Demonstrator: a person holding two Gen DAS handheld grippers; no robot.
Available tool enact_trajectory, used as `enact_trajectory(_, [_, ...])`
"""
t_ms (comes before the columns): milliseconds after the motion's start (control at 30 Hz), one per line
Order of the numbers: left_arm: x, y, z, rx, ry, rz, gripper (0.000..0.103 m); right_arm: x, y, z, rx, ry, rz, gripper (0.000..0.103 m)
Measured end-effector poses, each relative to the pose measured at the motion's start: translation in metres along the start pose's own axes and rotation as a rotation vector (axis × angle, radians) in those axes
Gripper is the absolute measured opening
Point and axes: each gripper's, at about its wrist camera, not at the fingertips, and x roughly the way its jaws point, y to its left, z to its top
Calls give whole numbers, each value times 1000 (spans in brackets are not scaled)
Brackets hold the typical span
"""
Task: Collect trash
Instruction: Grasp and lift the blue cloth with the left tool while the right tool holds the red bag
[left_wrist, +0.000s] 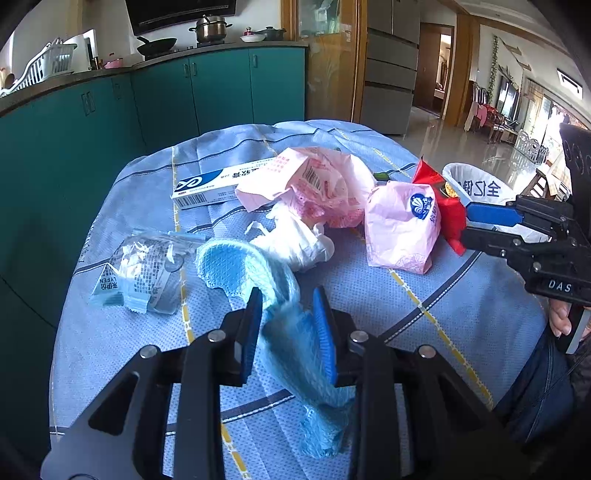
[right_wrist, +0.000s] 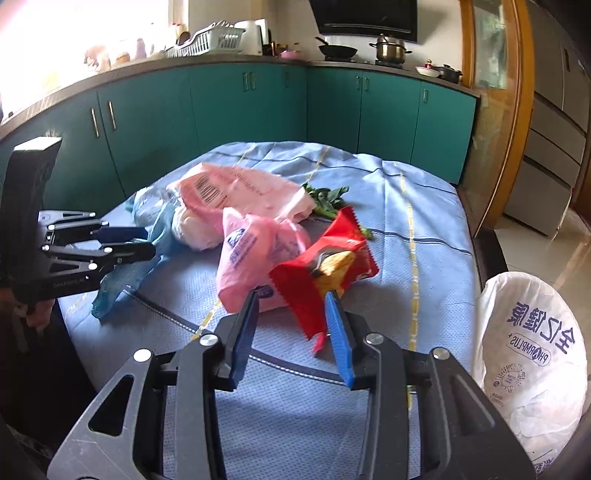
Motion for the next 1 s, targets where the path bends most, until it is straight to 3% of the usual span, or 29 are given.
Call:
enact_trajectory(100, [1,-1,0,8,0,6,46,0,-1,-1,7,-4,-24,71])
enact_trajectory(233, [4,-5,-1,15,13,10,59,0,-9,0,48,-6,-24,82])
enact_trajectory(367, [9,-6,-2,19,32,20,59,7,-20,2,106,2,-33,83])
enact_trajectory(633, [15,-8,-3,21,55,40,61,19,-32,17,188,-9,41,83])
enact_trajectory(833, [19,-11,-3,28,73,40,62,34,-22,27,147,15,97,83])
enact_trajectory(1000, [20,-12,-5,31,83,36,61,39,-10,24,103,26,95,83])
